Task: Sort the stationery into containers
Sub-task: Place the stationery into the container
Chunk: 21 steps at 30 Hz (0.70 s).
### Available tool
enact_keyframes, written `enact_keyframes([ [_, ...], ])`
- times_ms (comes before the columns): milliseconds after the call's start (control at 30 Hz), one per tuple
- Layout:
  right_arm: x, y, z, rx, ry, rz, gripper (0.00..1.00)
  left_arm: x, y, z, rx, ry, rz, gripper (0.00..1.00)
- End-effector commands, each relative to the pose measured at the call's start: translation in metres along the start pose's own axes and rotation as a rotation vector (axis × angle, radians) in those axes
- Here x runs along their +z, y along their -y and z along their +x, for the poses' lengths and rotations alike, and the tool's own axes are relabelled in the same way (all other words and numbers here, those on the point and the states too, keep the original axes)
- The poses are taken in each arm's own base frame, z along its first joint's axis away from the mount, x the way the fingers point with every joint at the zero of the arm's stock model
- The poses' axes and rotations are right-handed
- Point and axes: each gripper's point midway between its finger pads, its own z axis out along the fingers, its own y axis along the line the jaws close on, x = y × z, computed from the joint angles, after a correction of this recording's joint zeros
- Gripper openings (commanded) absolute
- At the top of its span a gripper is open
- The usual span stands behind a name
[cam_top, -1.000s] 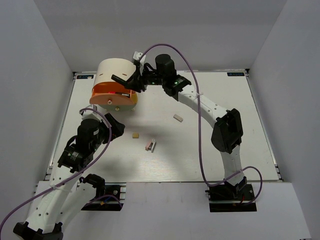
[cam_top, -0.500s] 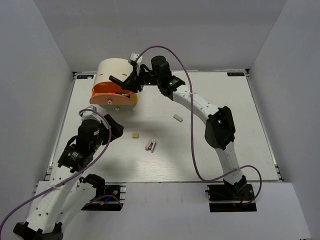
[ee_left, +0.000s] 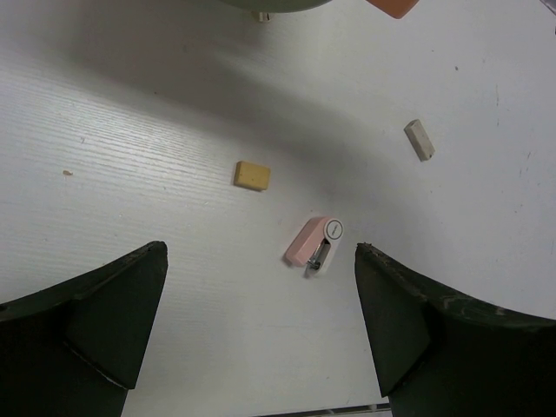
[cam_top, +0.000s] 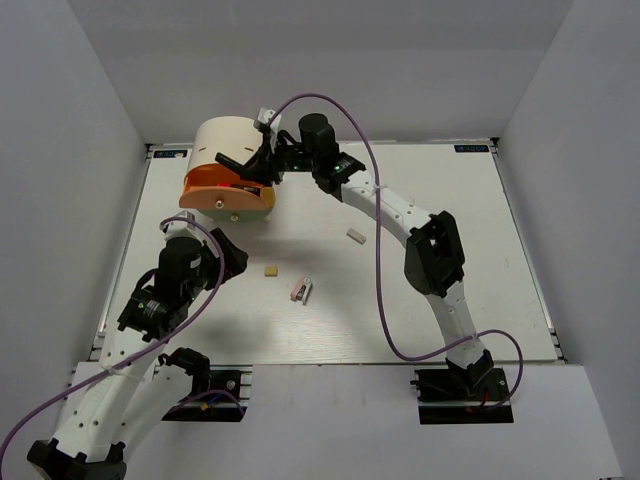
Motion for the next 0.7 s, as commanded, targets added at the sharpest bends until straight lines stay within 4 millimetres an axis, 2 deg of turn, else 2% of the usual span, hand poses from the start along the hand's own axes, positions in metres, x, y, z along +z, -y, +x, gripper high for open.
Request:
enact_keyframes([
  [0, 0.007, -0.008, -0.028, -0.051, 0.068, -0.031, 0.00, -0.001, 0.001, -0.005, -0.004, 0.019, -0.002, 0.99],
  [167, 0.010, -0.010, -0.026, -0.055, 0.066, -0.039, 0.01, -0.004, 0.001, -0.005, -0.013, 0.019, -0.002, 0.99],
  [233, 0.014, -0.012, -0.018, -0.046, 0.054, -0.046, 0.03, -0.004, 0.001, -0.005, -0.013, 0.019, -0.002, 0.99],
  [267, 0.014, -0.015, -0.023, -0.051, 0.060, -0.050, 0.04, -0.005, 0.001, -0.006, -0.015, 0.025, 0.004, 0.99],
  [400, 0.016, -0.017, -0.020, -0.052, 0.053, -0.056, 0.07, -0.007, 0.002, -0.007, -0.015, 0.026, 0.004, 0.99],
  [667, 0.019, -0.013, -0.012, -0.052, 0.041, -0.045, 0.15, -0.007, 0.000, -0.005, -0.013, 0.019, -0.002, 0.99],
])
